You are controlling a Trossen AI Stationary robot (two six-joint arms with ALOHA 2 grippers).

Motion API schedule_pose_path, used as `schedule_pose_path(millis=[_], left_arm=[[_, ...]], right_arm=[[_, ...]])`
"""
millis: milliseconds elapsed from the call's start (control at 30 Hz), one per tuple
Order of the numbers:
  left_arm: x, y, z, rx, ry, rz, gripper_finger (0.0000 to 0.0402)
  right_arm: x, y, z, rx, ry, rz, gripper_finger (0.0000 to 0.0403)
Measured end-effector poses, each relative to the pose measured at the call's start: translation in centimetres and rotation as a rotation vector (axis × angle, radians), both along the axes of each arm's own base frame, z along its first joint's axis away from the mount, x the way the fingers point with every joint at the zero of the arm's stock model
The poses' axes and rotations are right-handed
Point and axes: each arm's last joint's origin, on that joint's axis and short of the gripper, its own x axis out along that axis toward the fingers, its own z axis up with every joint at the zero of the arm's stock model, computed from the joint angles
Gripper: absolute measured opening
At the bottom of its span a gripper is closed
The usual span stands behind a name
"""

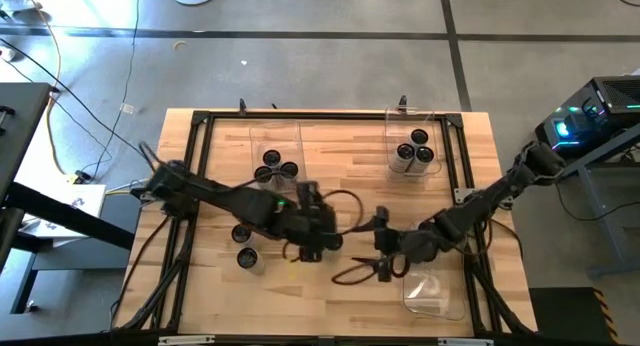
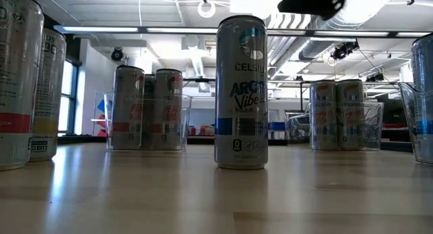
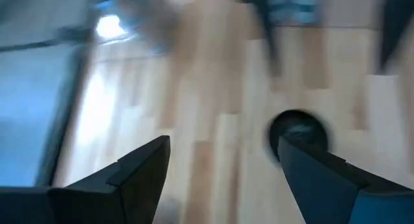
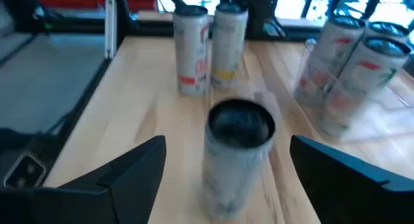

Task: Sort soda cans
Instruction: Put the white-blue soda can into the bottom transparent bin

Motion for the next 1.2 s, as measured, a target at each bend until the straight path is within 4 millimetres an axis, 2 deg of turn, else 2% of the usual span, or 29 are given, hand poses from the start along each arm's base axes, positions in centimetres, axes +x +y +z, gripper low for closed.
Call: schedule_pose_path(millis=[133,267,467,667,800,933,1033,1167,1200], left_arm=[[-3.4,0.7,-0.9,0.015,-0.092,0.152,0.0282],[-6.4,1.1,-3.2,-0.048,-0.156,0.237,0.0282],[-9.6,1.9,-6.9,-0.044,-0.274,0.349,0.0282],[-10.5,1.8,-9.5,-0.067,-0.342,0.346,0.0282],[-10.5,1.4,-10.3,-0.07,-0.358,0.315,0.0282],[-10.5,1.3,-10.8,-0.052,-0.355,0.285,0.0282],[-10.4,1.3,-10.7,-0.05,-0.357,0.282,0.0282],[-10.4,1.3,-10.7,-0.044,-0.354,0.276,0.0282],[-10.4,1.3,-10.7,-0.04,-0.352,0.272,0.0282]], right_arm=[[1.9,-0.3,-0.7,0.007,-0.056,0.088,0.0326],[4.3,-0.8,-2.0,-0.034,-0.063,0.119,0.0326],[7.7,-2.0,-1.5,-0.032,0.064,0.098,0.0326],[9.7,-2.2,-0.5,-0.1,0.299,0.08,0.0326],[10.4,-1.9,-0.1,-0.121,0.414,0.072,0.0326],[11.1,-1.6,-0.6,-0.133,0.449,0.075,0.0323],[11.4,-1.5,-1.1,-0.13,0.464,0.071,0.0299],[11.3,-1.5,-1.0,-0.106,0.465,0.053,0.024],[11.2,-1.5,-0.9,-0.099,0.468,0.047,0.0239]])
